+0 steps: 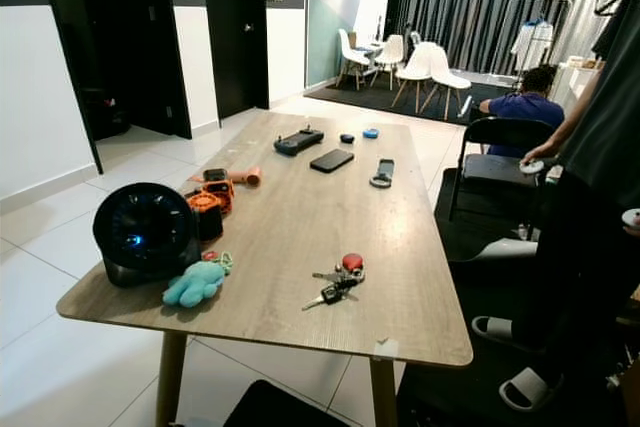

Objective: Hang keys on a hook

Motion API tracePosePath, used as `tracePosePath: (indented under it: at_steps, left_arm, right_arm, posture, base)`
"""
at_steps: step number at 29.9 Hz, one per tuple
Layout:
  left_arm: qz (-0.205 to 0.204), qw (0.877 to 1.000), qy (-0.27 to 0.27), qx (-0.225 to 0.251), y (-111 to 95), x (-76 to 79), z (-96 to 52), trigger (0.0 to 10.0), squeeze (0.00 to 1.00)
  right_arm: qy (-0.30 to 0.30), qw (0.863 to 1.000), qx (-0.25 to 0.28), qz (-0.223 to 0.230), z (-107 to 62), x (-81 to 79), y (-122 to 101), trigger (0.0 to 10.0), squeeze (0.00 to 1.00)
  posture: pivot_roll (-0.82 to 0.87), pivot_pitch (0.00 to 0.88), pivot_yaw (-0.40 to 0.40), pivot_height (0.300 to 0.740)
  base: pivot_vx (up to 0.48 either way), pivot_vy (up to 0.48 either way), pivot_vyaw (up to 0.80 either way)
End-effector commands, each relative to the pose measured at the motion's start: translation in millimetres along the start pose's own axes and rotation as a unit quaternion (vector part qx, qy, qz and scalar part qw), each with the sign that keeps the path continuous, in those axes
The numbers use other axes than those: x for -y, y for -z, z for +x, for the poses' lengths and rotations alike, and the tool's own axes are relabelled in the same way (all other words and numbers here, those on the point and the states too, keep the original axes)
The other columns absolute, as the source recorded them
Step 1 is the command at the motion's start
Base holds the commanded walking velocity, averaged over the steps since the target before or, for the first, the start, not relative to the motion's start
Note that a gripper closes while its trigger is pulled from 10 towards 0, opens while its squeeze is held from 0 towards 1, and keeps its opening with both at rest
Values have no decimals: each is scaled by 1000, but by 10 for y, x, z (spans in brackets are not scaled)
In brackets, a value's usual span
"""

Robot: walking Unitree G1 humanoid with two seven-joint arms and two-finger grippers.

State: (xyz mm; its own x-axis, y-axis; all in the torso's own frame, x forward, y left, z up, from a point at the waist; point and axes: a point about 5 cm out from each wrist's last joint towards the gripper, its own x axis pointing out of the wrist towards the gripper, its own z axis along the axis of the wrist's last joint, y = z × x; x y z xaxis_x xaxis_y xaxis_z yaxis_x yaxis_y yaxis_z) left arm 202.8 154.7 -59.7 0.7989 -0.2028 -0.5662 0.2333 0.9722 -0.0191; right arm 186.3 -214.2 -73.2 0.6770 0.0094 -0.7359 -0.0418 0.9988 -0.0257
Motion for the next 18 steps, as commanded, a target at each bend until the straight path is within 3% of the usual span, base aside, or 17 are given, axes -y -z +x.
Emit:
tracePosePath:
  at_steps: [1, 3, 4, 10, 18]
  left_arm:
    - [0, 1000, 7, 5, -32, 28, 18, 10000, 0]
    - [0, 1000, 6, 5, -38, 1, 16, 10000, 0]
    - [-1, 1000, -2, -2, -30, -69, 6, 10000, 0]
    - [9, 1000, -23, -14, 2, -164, -18, 10000, 0]
    - [10, 999, -12, -28, 64, -161, -46, 10000, 0]
  right_arm:
    - [3, 1000, 7, 6, -5, 14, -9, 10000, 0]
    - [-2, 1000, 8, 7, -6, -18, 6, 10000, 0]
    - [-10, 1000, 8, 11, -9, -89, 43, 10000, 0]
    - [-10, 1000, -2, 14, -13, -152, 103, 10000, 0]
    - [-13, 1000, -5, 9, -17, -158, 116, 10000, 0]
  posture:
    - [29, 33, -56, 740]
    - [31, 32, -50, 740]
    - [37, 31, -41, 740]
    - [42, 32, -33, 740]
    - [51, 32, -40, 740]
  base:
    - [0, 0, 0]
    - [0, 0, 0]
    - [0, 0, 800]
    - [0, 0, 800]
    - [0, 0, 674]
